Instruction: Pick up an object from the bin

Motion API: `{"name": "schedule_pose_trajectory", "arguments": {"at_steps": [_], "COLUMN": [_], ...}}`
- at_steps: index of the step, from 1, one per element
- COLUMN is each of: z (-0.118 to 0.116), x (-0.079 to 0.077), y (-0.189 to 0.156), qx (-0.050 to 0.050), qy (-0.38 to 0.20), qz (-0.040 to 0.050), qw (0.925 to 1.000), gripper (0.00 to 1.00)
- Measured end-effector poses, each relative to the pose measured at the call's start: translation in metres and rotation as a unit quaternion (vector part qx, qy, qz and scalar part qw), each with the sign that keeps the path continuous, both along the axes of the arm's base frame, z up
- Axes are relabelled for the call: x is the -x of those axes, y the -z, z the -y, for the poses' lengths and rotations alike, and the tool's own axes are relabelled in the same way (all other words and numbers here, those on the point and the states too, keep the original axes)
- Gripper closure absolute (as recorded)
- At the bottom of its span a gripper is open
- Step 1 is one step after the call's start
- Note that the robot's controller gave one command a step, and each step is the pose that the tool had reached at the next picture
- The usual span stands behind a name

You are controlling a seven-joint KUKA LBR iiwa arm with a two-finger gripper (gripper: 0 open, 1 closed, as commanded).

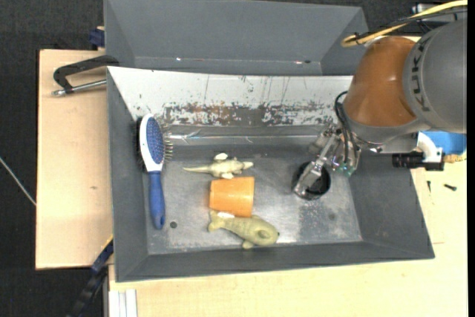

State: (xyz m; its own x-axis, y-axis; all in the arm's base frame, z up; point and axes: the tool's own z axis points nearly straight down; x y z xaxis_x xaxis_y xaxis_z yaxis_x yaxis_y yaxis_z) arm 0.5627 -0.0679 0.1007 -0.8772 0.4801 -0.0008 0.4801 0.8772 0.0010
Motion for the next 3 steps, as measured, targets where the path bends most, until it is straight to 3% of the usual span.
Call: {"name": "schedule_pose_trajectory", "arguments": {"at_steps": [1,2,3], "z": [0.003,0.014,0.014], "x": [0.01,-0.026,-0.027], "y": [0.027,0.029,0.027], "qx": [0.002,-0.001,0.0], "qy": [-0.308,-0.338,-0.337], "qz": [0.0034,-0.0009,0.0033], "qw": [0.9514,0.9412,0.9415], "gripper": [0.0,0.0,1.0]}}
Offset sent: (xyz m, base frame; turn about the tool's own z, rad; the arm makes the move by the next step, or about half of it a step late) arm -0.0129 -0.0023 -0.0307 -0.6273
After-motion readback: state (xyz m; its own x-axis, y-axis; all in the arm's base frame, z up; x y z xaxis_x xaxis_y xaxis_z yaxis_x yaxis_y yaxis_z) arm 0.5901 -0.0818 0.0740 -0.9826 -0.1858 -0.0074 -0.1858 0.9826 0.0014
